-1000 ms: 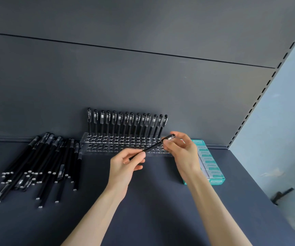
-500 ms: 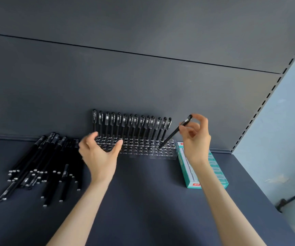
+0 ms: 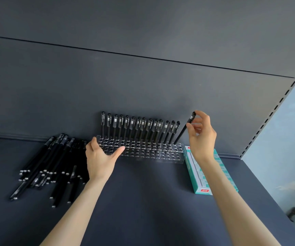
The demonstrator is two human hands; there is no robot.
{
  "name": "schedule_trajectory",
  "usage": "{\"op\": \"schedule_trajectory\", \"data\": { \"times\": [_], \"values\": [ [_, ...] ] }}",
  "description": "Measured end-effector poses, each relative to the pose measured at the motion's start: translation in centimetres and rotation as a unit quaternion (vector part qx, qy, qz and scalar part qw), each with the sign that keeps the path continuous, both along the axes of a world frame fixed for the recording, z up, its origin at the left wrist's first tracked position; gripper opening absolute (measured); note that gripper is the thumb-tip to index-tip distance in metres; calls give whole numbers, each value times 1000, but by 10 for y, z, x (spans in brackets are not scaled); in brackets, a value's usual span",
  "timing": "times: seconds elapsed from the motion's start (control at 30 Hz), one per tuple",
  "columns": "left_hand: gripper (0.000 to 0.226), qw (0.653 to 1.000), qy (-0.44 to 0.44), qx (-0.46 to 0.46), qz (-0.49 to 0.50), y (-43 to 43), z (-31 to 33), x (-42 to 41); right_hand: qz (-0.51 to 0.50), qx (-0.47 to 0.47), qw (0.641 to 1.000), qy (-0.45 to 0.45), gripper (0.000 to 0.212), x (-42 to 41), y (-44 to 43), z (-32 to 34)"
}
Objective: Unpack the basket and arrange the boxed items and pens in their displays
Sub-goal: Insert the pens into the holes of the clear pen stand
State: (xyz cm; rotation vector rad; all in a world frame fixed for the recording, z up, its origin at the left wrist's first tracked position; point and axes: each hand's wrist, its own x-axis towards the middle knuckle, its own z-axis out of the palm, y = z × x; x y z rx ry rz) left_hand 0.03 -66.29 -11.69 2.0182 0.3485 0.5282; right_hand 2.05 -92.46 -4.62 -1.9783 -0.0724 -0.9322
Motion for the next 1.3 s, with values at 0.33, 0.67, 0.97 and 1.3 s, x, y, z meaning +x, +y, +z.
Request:
{"op": "schedule_trajectory", "data": {
  "times": [0.33, 0.67, 0.97, 1.3],
  "values": [
    [101, 1000, 7, 8, 12, 0, 2, -1, -9, -70, 996, 63, 36, 3, 7, -17],
    [101, 999, 36, 34, 9, -1, 9, -5, -36, -111, 987, 110, 32, -4, 8, -14],
    [74, 997, 21, 74, 16, 10, 24, -30, -13, -71, 995, 74, 19, -35, 27, -11],
    [29, 985, 19, 147, 83, 100, 31, -77, 132, -95, 977, 140, 10, -66, 159, -34]
  ]
}}
